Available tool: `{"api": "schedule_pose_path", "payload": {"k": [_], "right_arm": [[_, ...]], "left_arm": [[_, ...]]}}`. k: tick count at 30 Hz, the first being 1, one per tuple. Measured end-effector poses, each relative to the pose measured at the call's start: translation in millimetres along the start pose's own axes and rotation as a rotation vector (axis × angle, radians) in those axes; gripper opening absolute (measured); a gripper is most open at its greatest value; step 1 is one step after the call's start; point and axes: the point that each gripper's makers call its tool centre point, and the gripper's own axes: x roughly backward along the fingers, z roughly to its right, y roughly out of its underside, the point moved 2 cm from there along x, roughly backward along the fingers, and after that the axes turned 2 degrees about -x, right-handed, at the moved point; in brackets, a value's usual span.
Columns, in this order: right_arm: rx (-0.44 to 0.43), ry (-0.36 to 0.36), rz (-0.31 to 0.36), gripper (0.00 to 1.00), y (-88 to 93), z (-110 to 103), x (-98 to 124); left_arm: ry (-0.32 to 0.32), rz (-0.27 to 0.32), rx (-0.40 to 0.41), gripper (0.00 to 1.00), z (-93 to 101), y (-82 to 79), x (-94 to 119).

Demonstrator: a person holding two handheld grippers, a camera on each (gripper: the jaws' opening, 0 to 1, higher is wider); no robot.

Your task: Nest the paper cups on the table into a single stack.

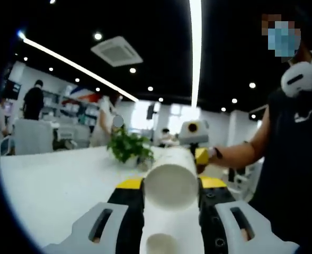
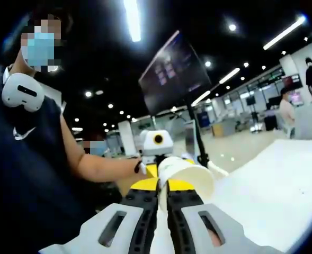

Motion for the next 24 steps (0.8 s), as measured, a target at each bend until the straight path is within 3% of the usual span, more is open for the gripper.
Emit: {"api": "schedule_pose_path", "payload": {"k": [11, 12, 16, 20, 21, 22, 23, 24], "right_arm": [[0.026, -0.001, -0.037, 0.0, -19.3, -7, 1], [0.034, 0.005, -0.036, 0.0, -22.9, -6, 1], [0.06, 0.054, -0.041, 0.0, -37.9, 0, 4], [0.091, 0.095, -0.088, 0.0, -49.0, 6, 8], [0.089, 0.099, -0.096, 0.0, -49.2, 7, 8], [0.121, 0.141, -0.14, 0.0, -50.7, 13, 10], [0.141, 0.153, -0.162, 0.0, -51.2, 16, 11], [0.148, 0.151, -0.191, 0.0, -51.9, 16, 12]], "left_arm": [[-0.04, -0.042, -0.025, 0.4, 1.2, -7.6, -6], [-0.046, -0.033, -0.033, 0.43, 1.6, -10.3, -6], [-0.111, -0.04, -0.038, 0.7, -5.7, -13.6, -7], [-0.206, -0.106, -0.053, 0.86, -17.4, -1.4, 1], [-0.215, -0.113, -0.053, 0.88, -18.2, 0.1, 2], [-0.283, -0.181, -0.048, 0.87, -26.7, 11.9, 10], [-0.304, -0.205, -0.038, 0.85, -29.5, 17.0, 14], [-0.303, -0.2, -0.034, 0.86, -29.5, 19.1, 16]]}}
